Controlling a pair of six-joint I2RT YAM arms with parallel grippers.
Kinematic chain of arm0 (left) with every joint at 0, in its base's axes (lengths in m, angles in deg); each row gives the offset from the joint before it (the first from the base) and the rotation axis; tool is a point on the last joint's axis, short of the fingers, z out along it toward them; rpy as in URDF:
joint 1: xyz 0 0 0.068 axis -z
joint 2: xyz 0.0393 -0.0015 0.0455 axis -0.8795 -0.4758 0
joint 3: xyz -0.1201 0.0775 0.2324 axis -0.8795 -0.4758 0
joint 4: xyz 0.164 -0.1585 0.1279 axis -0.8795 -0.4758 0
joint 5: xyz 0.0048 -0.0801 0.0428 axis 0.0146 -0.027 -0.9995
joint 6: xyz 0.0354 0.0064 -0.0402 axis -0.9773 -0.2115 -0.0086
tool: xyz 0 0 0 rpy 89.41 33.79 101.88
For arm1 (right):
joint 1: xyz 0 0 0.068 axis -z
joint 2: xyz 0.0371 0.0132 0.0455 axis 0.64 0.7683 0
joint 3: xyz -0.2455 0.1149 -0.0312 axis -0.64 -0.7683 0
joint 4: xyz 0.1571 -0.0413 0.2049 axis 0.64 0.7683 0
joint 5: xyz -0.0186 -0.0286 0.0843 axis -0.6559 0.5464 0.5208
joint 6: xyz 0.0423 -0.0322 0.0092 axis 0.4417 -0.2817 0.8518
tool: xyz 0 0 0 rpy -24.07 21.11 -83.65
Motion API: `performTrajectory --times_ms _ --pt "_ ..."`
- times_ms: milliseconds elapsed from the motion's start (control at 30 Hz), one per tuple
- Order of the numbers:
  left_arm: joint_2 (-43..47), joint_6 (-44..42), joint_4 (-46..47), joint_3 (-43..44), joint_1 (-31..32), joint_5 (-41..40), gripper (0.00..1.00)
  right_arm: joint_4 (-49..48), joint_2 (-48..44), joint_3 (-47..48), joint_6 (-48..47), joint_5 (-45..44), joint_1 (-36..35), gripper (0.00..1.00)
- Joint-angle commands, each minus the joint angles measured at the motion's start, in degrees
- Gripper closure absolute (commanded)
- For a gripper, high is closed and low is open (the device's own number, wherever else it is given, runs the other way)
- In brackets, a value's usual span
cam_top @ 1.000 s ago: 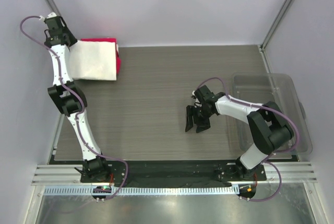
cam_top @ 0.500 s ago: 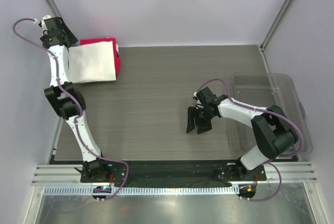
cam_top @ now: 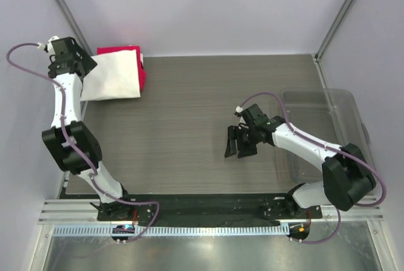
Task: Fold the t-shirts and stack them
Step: Reset both grippers
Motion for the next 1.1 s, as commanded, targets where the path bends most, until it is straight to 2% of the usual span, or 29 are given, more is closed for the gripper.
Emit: performTrajectory --times_ms 0,167,567,667,800,933,1067 --pt "8.89 2.31 2.28 -3.93 0.09 0.14 0.18 1.83 -5.70 0.29 1.32 -0.97 -0.84 0.35" --pt "18.47 3.72 1.84 -13.59 0.62 3.31 0.19 3.50 -11.59 -0.85 3.52 -2.11 -2.07 0.35" --pt "49.74 5.73 2.98 -46.20 0.88 6.03 0.18 4.12 -21.70 -3.58 11.16 -5.18 -9.71 0.34" --pt "57.22 6.44 5.87 -55.58 1.14 8.49 0.20 4.12 -23.12 -3.85 12.92 -6.33 -12.52 0.34" --pt "65.66 5.57 11.30 -65.45 2.20 7.35 0.20 4.03 -25.49 -4.37 15.30 -7.03 -15.86 0.34" --pt "68.59 3.02 17.74 -72.76 3.86 10.95 0.18 3.94 -28.38 -5.69 16.88 -7.82 -18.41 0.33" --pt "69.82 2.23 19.15 -75.74 5.89 7.10 0.18 4.03 -30.15 -7.53 17.93 -8.09 -19.56 0.31"
